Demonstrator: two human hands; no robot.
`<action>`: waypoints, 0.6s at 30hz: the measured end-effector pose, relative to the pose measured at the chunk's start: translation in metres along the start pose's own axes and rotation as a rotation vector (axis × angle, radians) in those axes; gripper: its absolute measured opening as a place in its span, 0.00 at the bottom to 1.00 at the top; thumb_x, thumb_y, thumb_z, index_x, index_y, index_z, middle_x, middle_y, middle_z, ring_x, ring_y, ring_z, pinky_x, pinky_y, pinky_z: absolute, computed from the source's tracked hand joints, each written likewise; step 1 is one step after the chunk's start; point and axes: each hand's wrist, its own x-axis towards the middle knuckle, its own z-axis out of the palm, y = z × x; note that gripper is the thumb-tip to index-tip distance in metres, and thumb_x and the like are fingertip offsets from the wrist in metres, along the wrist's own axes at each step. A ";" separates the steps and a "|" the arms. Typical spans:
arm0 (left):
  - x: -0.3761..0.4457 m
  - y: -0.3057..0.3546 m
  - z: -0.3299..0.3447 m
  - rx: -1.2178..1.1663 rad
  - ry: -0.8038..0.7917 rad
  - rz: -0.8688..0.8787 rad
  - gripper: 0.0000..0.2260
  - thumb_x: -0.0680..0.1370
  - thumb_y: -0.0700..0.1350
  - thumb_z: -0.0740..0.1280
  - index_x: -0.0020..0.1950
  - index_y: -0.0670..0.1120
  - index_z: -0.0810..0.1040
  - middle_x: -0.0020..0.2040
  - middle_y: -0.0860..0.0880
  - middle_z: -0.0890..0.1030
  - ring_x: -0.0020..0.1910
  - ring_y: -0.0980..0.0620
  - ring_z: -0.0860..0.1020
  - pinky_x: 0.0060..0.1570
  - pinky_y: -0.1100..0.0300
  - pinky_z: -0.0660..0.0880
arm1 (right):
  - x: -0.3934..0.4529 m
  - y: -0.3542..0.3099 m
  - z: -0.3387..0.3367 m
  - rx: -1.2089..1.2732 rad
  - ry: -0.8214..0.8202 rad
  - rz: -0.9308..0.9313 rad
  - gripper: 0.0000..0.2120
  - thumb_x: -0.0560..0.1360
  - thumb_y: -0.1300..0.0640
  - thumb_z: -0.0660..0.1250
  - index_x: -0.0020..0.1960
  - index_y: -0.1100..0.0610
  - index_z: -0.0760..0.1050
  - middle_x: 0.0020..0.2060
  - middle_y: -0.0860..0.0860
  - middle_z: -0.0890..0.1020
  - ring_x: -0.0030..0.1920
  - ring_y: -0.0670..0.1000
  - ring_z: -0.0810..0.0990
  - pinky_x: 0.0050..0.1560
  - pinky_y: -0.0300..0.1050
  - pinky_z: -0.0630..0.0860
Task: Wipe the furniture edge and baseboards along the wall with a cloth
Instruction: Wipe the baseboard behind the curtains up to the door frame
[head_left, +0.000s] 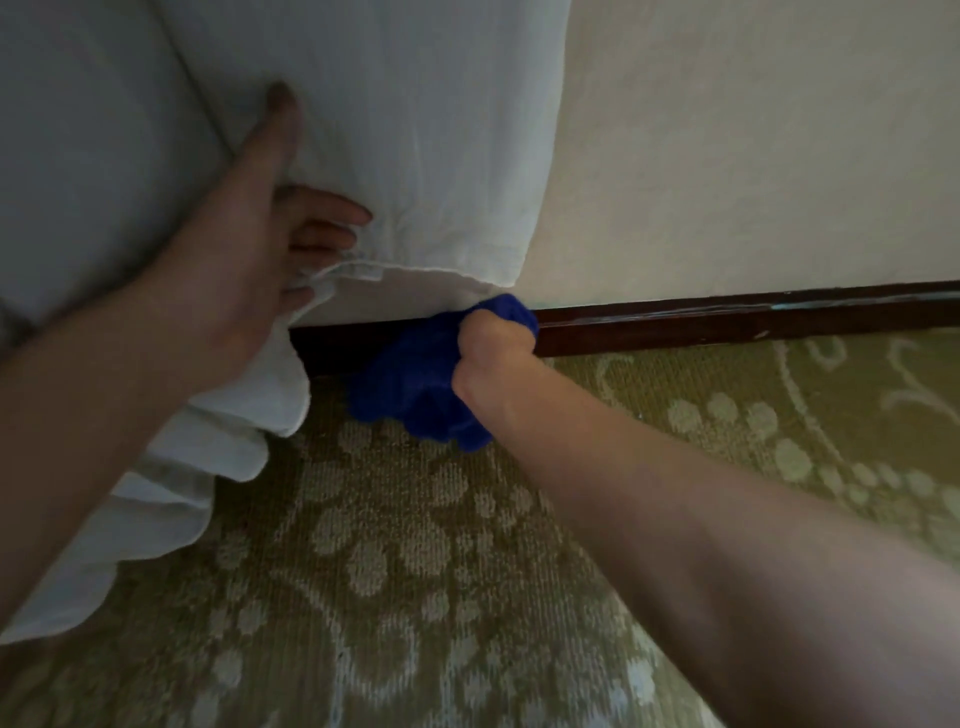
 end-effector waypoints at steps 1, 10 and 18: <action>0.002 0.001 -0.005 0.051 -0.019 -0.019 0.36 0.74 0.74 0.45 0.49 0.50 0.83 0.49 0.51 0.79 0.53 0.54 0.75 0.54 0.55 0.66 | 0.008 -0.006 -0.003 0.046 0.025 -0.005 0.21 0.76 0.65 0.63 0.69 0.63 0.68 0.66 0.60 0.74 0.64 0.61 0.75 0.64 0.56 0.73; 0.021 -0.005 0.007 0.119 -0.016 0.037 0.21 0.84 0.49 0.53 0.73 0.42 0.69 0.74 0.44 0.69 0.72 0.47 0.67 0.71 0.56 0.63 | 0.006 -0.021 -0.019 -0.129 0.035 -0.077 0.14 0.77 0.66 0.62 0.61 0.63 0.72 0.60 0.61 0.77 0.60 0.62 0.77 0.63 0.58 0.75; 0.002 -0.007 0.035 -0.114 -0.089 0.170 0.06 0.77 0.55 0.62 0.49 0.58 0.78 0.53 0.61 0.80 0.53 0.66 0.76 0.63 0.56 0.72 | -0.014 -0.020 -0.020 -0.260 0.067 -0.086 0.16 0.76 0.63 0.64 0.63 0.63 0.71 0.62 0.62 0.76 0.60 0.63 0.77 0.63 0.60 0.75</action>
